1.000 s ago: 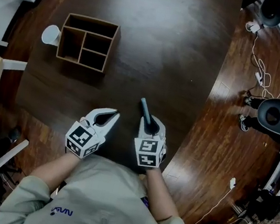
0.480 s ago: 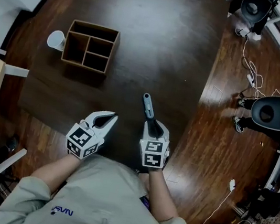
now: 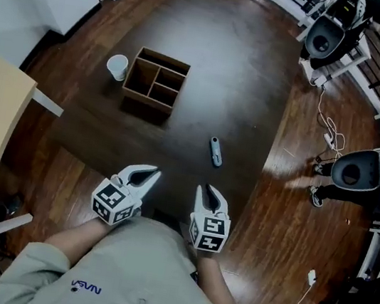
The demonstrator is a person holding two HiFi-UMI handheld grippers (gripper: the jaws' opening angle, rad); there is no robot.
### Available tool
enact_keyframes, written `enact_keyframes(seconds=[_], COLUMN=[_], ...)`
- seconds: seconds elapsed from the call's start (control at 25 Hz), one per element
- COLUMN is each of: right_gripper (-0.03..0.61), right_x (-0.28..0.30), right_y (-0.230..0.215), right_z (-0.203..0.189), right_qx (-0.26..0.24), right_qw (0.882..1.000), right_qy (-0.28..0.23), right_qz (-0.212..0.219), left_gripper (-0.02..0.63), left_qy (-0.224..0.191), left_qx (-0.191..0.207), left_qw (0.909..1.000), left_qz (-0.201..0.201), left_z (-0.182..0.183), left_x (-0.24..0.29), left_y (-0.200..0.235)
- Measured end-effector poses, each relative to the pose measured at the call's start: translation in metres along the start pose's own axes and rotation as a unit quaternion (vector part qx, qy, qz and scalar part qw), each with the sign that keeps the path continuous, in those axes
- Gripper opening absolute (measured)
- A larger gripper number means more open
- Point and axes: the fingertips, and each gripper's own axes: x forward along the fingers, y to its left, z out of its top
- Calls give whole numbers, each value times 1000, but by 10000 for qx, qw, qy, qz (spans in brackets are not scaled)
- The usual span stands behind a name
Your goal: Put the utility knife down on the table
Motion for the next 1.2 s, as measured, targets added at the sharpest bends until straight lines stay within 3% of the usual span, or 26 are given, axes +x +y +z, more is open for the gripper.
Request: enact_keyframes(seconds=[0.12,0.28,0.48,0.8,0.96,1.08,1.2], right_gripper=[27,3,3,2,2,2,2], right_x=[-31,-84,-132,-184,-235,-263,-282], right_y=[29,56,66,70,74,77,85], right_z=[2,10,-1,-3,-16,-42,-70], right_qx=[212,298,305,226,267,381,410], right_qw=[9994,9971,9955,9887,9832,9815,9815], right_qy=[-284,-695,-879,-1476,-1804,-1876,-1863], right_qz=[58,-13,-171,-121,-41,57,182], left_gripper=[2,2,1,1,0,2,2], left_qy=[-153,-64,-153,-654,-734,-634,-456], left_qx=[-31,-224,-167,57,263,687,1009], left_qw=[9999,9995,9984,9960,9933,9892,9879], left_qz=[15,-234,-520,-604,-850,-1128,-1085], left_z=[3,-21,-34,-16,-18,-35,-59], left_x=[-33,-70,-87,-113,-122,-125,-142], left_y=[-9,-40,-71,-114,-175,-229,-261])
